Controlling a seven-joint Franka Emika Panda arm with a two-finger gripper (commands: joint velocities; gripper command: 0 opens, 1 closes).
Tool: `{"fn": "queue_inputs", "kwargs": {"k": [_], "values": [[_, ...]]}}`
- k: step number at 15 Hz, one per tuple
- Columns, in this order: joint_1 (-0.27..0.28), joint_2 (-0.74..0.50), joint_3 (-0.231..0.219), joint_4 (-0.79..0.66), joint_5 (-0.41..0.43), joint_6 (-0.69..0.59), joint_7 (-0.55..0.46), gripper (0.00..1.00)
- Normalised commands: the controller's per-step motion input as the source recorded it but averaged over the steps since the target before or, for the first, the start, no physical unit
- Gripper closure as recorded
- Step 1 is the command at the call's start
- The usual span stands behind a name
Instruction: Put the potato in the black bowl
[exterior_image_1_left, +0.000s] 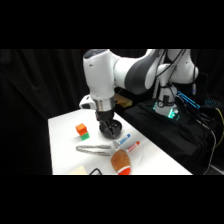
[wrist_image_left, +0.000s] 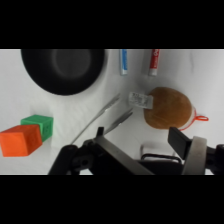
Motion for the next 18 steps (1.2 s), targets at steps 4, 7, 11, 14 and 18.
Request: {"fn": "queue_inputs", "kwargs": {"k": [4, 7, 11, 14, 18], "values": [[0.156, 0.15, 0.088, 0.01, 0.009, 0.19, 0.12, 0.0], [0.083, 0.21, 0.033, -0.01, -0.017, 0.28, 0.02, 0.0], [0.017, 0.21, -0.005, -0.07, -0.035, 0.4, -0.07, 0.0], [-0.005, 0.17, -0.03, -0.08, -0.044, 0.39, -0.14, 0.0], [0.002, 0.1, -0.041, -0.08, -0.059, 0.33, -0.14, 0.27]]}}
